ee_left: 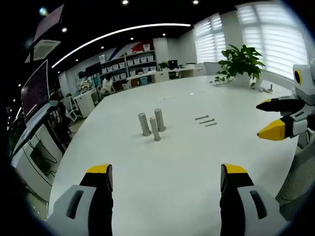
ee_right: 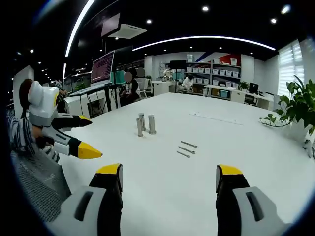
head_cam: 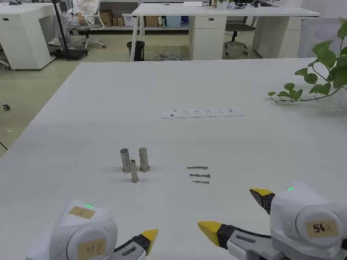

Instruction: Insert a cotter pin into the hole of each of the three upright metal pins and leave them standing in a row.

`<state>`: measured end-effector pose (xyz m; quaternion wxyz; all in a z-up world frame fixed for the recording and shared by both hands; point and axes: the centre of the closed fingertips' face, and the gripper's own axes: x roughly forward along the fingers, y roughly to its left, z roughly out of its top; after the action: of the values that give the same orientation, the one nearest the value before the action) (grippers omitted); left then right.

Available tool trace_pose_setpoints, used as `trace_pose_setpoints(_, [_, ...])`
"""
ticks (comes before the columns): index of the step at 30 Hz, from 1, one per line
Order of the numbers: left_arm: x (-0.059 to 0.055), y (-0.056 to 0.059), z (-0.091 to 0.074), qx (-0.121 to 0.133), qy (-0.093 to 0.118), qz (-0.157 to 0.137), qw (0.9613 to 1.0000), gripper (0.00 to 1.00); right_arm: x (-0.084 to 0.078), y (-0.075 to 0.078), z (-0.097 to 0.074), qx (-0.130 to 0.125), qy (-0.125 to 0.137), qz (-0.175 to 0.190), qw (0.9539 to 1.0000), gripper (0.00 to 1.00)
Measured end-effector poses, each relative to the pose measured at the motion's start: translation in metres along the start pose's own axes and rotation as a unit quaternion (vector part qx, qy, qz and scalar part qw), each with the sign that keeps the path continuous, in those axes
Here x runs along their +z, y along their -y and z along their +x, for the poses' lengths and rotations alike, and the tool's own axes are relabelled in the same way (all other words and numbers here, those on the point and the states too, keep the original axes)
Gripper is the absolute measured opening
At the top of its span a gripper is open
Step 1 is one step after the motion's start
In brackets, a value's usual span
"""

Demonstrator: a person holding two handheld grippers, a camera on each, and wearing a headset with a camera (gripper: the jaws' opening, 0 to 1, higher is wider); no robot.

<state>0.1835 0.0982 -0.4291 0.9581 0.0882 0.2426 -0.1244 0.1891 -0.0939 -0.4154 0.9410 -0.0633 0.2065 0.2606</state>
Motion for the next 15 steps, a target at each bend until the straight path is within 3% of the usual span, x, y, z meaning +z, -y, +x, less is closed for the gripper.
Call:
trace_pose_setpoints(7, [0.0034,0.0020,-0.0002,-0.004,0.009,-0.003,0.9999,0.88,0.0019,0.0016,-0.0006,-0.003,0.006,-0.004,1.0000,0.74])
trace_pose_setpoints(15, [0.0013,0.0010,-0.0005,-0.002,0.002,0.004,1.0000,0.87,0.0032,0.0023,-0.0011,-0.005,0.008,-0.004,0.9999,0.74])
